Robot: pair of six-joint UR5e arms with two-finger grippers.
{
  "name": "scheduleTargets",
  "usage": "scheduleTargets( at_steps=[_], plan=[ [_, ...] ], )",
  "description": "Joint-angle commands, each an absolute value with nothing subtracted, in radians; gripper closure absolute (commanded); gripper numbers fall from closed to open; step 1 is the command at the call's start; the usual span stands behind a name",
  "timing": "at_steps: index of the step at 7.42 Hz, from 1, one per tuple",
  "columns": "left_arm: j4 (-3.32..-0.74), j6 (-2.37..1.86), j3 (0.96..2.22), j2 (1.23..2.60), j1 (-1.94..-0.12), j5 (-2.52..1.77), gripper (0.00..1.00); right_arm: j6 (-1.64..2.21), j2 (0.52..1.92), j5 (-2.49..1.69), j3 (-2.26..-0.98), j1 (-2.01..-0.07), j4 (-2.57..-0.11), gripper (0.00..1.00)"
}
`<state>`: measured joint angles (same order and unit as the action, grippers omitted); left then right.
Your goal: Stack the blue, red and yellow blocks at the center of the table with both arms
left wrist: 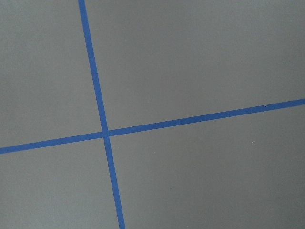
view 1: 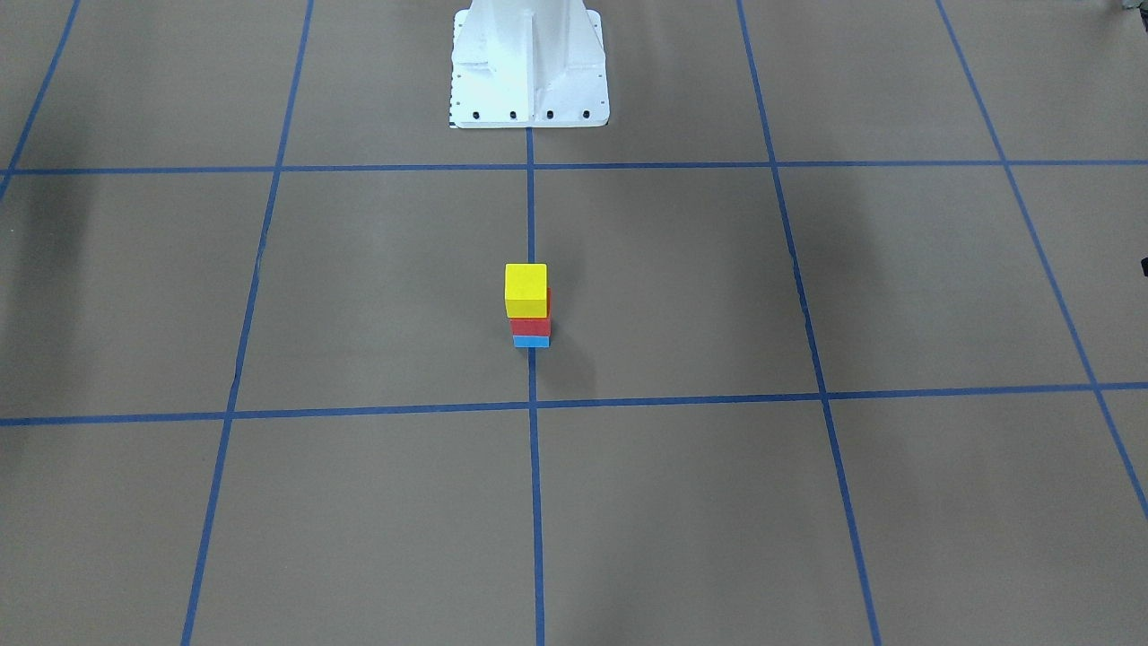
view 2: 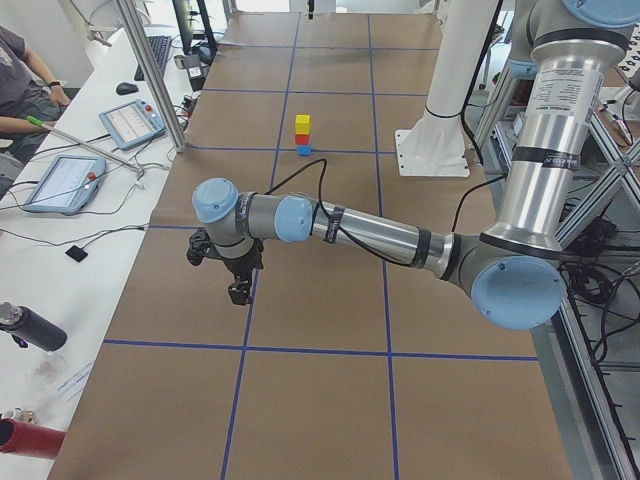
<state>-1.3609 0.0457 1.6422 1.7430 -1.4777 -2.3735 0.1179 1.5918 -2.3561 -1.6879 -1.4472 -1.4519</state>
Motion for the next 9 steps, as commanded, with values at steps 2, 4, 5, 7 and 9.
scheduleTargets(
  at_steps=[2,4,5,7,9],
  plan=[
    [-1.391,0.054,1.7,1.645,-1.49,-2.367,0.01,0.115,1.472,-2.349,-1.686,-1.434,-1.626,0.0],
    [-1.407,0.04,1.697,1.635,-1.489,-2.37,0.01,0.095,1.47,-2.295,-1.693,-1.431,-1.664,0.0],
    [-1.405,0.04,1.697,1.635,-1.489,-2.373,0.01,0.091,1.477,-2.293,-1.69,-1.431,-1.664,0.0],
    [-1.404,0.04,1.7,1.635,-1.489,-2.375,0.01,0.078,1.493,-2.293,-1.695,-1.431,-1.661,0.0],
    [-1.405,0.04,1.695,1.635,-1.489,-2.375,0.0,0.078,1.494,-2.293,-1.695,-1.431,-1.66,0.0]
  ],
)
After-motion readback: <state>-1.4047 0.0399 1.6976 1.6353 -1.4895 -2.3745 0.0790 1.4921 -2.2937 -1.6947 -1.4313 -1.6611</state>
